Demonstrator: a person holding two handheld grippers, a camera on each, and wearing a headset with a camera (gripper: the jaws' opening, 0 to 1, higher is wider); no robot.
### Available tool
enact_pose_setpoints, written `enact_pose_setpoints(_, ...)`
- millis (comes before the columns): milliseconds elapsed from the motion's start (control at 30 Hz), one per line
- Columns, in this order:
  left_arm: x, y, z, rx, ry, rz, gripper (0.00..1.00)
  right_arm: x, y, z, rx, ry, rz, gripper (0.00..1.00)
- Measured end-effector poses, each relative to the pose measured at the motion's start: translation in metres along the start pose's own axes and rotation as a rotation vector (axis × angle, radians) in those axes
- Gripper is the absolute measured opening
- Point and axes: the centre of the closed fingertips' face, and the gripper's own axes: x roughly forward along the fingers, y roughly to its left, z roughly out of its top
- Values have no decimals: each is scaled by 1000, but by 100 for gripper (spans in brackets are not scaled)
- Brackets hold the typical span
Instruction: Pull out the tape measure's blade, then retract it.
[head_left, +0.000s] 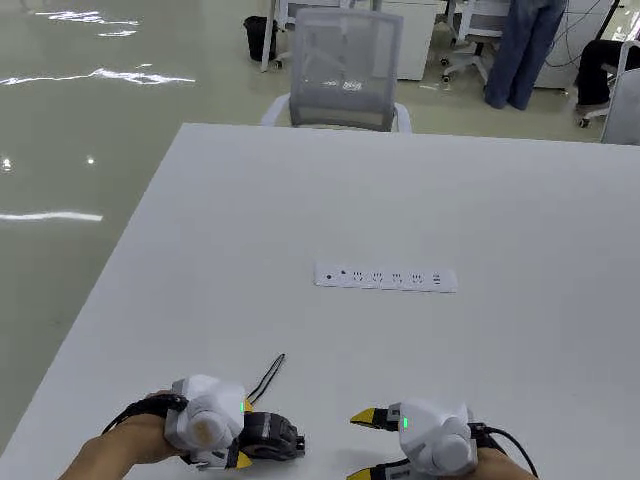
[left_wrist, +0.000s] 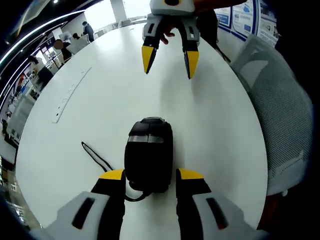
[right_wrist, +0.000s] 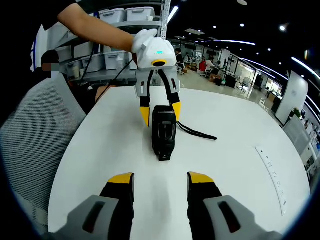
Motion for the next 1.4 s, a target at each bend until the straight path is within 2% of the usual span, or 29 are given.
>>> enact_pose_setpoints(233,2,0,-1,22,24,-23,29,20,-4,1,23,8,3,35)
enact_pose_setpoints(300,2,0,-1,13,25,-32,29,27,-3,1,26,13,7,37)
enact_pose_setpoints(467,3,0,-2,-2,20,-38,28,43,-3,0,12,30,34,36)
enact_pose_setpoints(733,3,-1,-2,-23,1,-38,28,62,-10,2,5,39,61,33)
enact_pose_setpoints(1000,3,-1,-2,-29,-15,-36,28,77,-6,-3,-6,67,107,28)
enact_pose_setpoints(1233,3,0,-2,-39,-29,-39,27,86,-4,-5,-21,78,129,22)
enact_pose_setpoints(1400,4,-1,-2,-38,-39,-41,27,90,-5,-3,-5,78,138,19)
